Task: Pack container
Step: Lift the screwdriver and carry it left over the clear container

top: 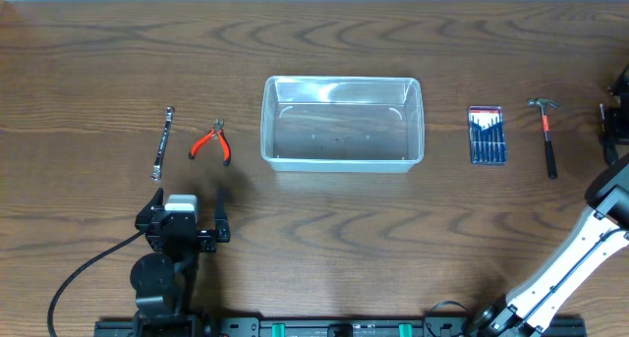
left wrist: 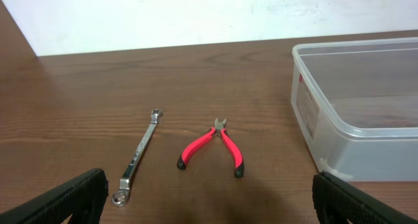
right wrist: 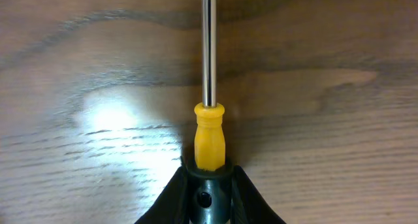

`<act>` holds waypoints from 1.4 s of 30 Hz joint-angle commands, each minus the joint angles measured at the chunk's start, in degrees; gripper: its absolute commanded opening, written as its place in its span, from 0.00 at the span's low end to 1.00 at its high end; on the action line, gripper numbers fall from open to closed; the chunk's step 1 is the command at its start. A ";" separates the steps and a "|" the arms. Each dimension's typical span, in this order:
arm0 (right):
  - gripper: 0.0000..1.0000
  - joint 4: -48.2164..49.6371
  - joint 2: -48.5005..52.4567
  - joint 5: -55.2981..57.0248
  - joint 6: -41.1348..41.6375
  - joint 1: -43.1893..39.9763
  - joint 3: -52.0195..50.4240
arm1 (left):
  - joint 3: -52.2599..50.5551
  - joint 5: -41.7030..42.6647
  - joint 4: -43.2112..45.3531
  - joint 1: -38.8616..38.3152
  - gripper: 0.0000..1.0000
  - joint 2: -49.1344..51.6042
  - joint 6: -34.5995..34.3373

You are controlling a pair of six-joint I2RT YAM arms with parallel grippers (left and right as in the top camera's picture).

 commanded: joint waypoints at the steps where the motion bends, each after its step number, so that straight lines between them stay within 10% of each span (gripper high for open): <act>1: 0.01 -1.53 0.61 -1.99 0.98 1.46 5.25 | -1.44 -0.44 -0.48 0.24 0.98 -0.35 -0.09; 20: 0.01 -16.11 -1.18 -6.80 -2.34 21.88 35.10 | -1.44 -0.44 -0.48 0.24 0.98 -0.35 -0.09; 42: 0.01 -24.79 -21.16 -21.90 -13.07 49.05 35.85 | -1.44 -0.44 -0.48 0.24 0.98 -0.35 -0.09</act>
